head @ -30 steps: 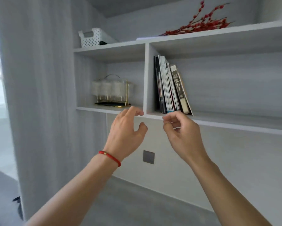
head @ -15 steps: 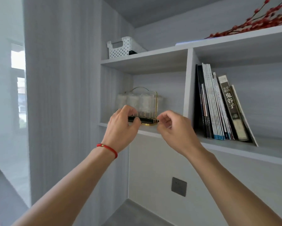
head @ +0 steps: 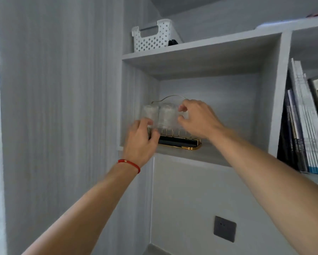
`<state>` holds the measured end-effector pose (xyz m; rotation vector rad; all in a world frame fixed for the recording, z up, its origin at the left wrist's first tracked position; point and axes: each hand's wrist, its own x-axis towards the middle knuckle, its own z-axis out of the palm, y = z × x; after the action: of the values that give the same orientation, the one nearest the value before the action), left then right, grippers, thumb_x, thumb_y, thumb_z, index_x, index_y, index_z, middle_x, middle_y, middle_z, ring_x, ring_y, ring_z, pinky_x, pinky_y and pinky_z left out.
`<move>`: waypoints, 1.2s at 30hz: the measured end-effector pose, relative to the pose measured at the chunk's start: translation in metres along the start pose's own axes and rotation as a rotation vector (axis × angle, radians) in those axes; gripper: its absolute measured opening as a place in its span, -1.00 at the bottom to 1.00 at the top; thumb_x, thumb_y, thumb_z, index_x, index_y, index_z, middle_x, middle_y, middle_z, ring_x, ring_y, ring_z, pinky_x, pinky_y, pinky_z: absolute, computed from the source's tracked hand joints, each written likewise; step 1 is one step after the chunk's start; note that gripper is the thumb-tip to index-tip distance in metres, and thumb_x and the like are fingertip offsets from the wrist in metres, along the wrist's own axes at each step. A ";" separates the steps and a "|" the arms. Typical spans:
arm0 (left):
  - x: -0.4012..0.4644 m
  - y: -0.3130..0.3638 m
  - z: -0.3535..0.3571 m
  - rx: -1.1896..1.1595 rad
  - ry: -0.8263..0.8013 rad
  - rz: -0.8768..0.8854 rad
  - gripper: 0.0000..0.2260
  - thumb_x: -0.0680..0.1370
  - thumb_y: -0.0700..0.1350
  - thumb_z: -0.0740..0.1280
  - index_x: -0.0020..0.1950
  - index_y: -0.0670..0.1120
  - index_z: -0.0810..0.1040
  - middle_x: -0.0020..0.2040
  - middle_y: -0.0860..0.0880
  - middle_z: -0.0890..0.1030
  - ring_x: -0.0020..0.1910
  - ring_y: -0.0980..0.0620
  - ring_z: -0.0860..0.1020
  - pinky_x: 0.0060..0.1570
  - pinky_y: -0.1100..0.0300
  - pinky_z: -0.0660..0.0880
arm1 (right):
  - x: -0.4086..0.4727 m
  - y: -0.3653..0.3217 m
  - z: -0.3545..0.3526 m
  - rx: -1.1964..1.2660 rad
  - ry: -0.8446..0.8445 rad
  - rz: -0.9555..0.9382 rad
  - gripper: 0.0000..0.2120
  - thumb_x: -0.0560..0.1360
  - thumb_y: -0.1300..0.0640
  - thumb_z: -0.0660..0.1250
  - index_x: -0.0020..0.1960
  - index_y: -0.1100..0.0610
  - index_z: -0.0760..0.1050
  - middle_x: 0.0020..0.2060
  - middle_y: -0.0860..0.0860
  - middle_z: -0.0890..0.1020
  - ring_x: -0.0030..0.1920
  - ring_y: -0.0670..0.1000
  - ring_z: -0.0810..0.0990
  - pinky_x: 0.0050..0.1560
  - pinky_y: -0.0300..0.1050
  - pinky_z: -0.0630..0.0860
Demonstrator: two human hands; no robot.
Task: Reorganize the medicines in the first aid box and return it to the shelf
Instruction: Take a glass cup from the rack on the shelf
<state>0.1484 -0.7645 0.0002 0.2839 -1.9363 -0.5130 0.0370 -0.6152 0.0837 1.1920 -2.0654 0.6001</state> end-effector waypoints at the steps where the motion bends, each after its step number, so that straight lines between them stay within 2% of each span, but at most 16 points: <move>1: 0.005 -0.012 0.006 -0.001 -0.001 0.008 -0.75 0.62 -0.05 0.24 0.28 -0.07 0.45 0.23 -0.07 0.50 0.20 -0.05 0.47 0.13 0.15 0.40 | 0.013 -0.003 0.005 -0.075 -0.019 -0.004 -0.68 0.59 0.03 0.31 0.29 0.12 0.55 0.26 0.09 0.63 0.28 0.15 0.56 0.30 0.13 0.49; 6: 0.021 -0.058 0.031 0.002 -0.016 0.118 -0.74 0.62 -0.08 0.24 0.29 -0.10 0.41 0.20 -0.07 0.46 0.14 -0.03 0.44 0.07 0.13 0.45 | 0.075 -0.012 0.035 -0.269 -0.137 0.086 -0.50 0.61 -0.18 0.23 0.42 0.10 0.43 0.33 0.13 0.57 0.36 0.19 0.48 0.38 0.19 0.34; 10: 0.023 -0.080 0.046 -0.046 -0.073 0.140 -0.70 0.64 -0.08 0.24 0.35 -0.13 0.39 0.22 -0.10 0.43 0.19 -0.05 0.40 0.19 0.06 0.43 | 0.110 -0.010 0.058 -0.435 -0.297 0.177 -0.27 0.61 -0.41 0.00 0.54 0.10 0.32 0.45 0.17 0.49 0.48 0.22 0.40 0.52 0.28 0.15; 12: 0.022 -0.088 0.050 -0.033 -0.089 0.165 -0.67 0.64 -0.05 0.26 0.37 -0.14 0.39 0.27 -0.12 0.41 0.24 -0.07 0.38 0.25 0.03 0.41 | 0.123 -0.009 0.064 -0.502 -0.344 0.204 -0.21 0.59 -0.46 -0.07 0.54 0.09 0.34 0.44 0.15 0.51 0.47 0.20 0.42 0.53 0.29 0.09; 14: 0.022 -0.092 0.050 -0.026 -0.111 0.181 -0.63 0.64 0.00 0.25 0.40 -0.11 0.37 0.34 -0.12 0.38 0.29 -0.08 0.34 0.30 -0.01 0.39 | 0.132 -0.010 0.066 -0.570 -0.381 0.229 -0.22 0.58 -0.47 -0.06 0.50 0.07 0.39 0.39 0.11 0.54 0.43 0.18 0.46 0.50 0.28 0.11; 17: 0.022 -0.093 0.050 0.016 -0.138 0.171 -0.61 0.66 0.06 0.20 0.44 -0.08 0.34 0.41 -0.13 0.33 0.35 -0.10 0.31 0.34 -0.10 0.36 | 0.141 -0.014 0.064 -0.536 -0.422 0.297 -0.21 0.56 -0.48 0.02 0.49 0.10 0.41 0.42 0.09 0.51 0.44 0.18 0.44 0.46 0.27 0.21; 20: 0.020 -0.092 0.052 0.086 -0.143 0.178 -0.61 0.68 0.07 0.12 0.47 -0.05 0.32 0.47 -0.13 0.28 0.39 -0.11 0.28 0.34 -0.14 0.34 | 0.148 -0.017 0.060 -0.437 -0.422 0.344 -0.22 0.53 -0.44 0.20 0.46 0.16 0.41 0.40 0.14 0.50 0.38 0.21 0.47 0.41 0.21 0.36; 24: 0.021 -0.093 0.053 0.076 -0.159 0.171 -0.59 0.67 0.09 0.13 0.48 -0.03 0.31 0.49 -0.12 0.26 0.43 -0.10 0.25 0.36 -0.16 0.33 | 0.149 -0.019 0.057 -0.321 -0.346 0.372 -0.47 0.47 -0.29 0.42 0.14 0.12 0.40 0.30 0.14 0.54 0.32 0.21 0.51 0.42 0.23 0.37; 27: 0.022 -0.094 0.053 0.073 -0.168 0.172 -0.58 0.67 0.11 0.13 0.48 -0.04 0.31 0.49 -0.13 0.26 0.45 -0.11 0.24 0.37 -0.17 0.32 | 0.148 -0.025 0.048 -0.302 -0.242 0.370 -0.52 0.44 -0.27 0.45 0.02 0.11 0.41 0.23 0.12 0.59 0.29 0.21 0.53 0.44 0.22 0.33; 28: 0.022 -0.094 0.053 0.069 -0.167 0.172 -0.58 0.67 0.11 0.13 0.48 -0.04 0.31 0.49 -0.13 0.26 0.45 -0.11 0.24 0.37 -0.17 0.32 | 0.148 -0.027 0.043 -0.268 -0.203 0.366 -0.53 0.43 -0.26 0.46 0.03 0.11 0.46 0.23 0.11 0.60 0.29 0.21 0.54 0.44 0.22 0.33; 30: 0.022 -0.094 0.053 0.067 -0.168 0.168 -0.58 0.67 0.11 0.14 0.48 -0.03 0.32 0.49 -0.13 0.27 0.45 -0.11 0.24 0.38 -0.16 0.30 | 0.147 -0.031 0.029 -0.143 -0.118 0.354 -0.45 0.41 -0.23 0.50 0.20 0.14 0.55 0.28 0.12 0.60 0.34 0.21 0.53 0.45 0.22 0.36; 34: 0.022 -0.092 0.050 0.045 -0.183 0.141 -0.58 0.66 0.10 0.17 0.48 -0.04 0.32 0.47 -0.11 0.29 0.45 -0.10 0.25 0.40 -0.12 0.26 | 0.136 -0.040 -0.004 0.101 0.062 0.287 -0.27 0.39 -0.18 0.54 0.44 0.14 0.48 0.37 0.08 0.58 0.38 0.13 0.53 0.37 -0.01 0.45; 36: 0.024 -0.089 0.046 -0.025 -0.214 0.109 -0.54 0.64 0.13 0.21 0.49 -0.04 0.30 0.44 -0.09 0.31 0.44 -0.09 0.26 0.42 -0.07 0.26 | 0.126 -0.046 -0.016 0.210 0.128 0.265 -0.22 0.37 -0.20 0.54 0.50 0.08 0.45 0.41 0.03 0.54 0.41 0.08 0.51 0.40 -0.01 0.45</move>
<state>0.0936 -0.8423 -0.0388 0.1094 -2.1372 -0.5114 0.0375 -0.6983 0.1903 0.9692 -2.1050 1.0128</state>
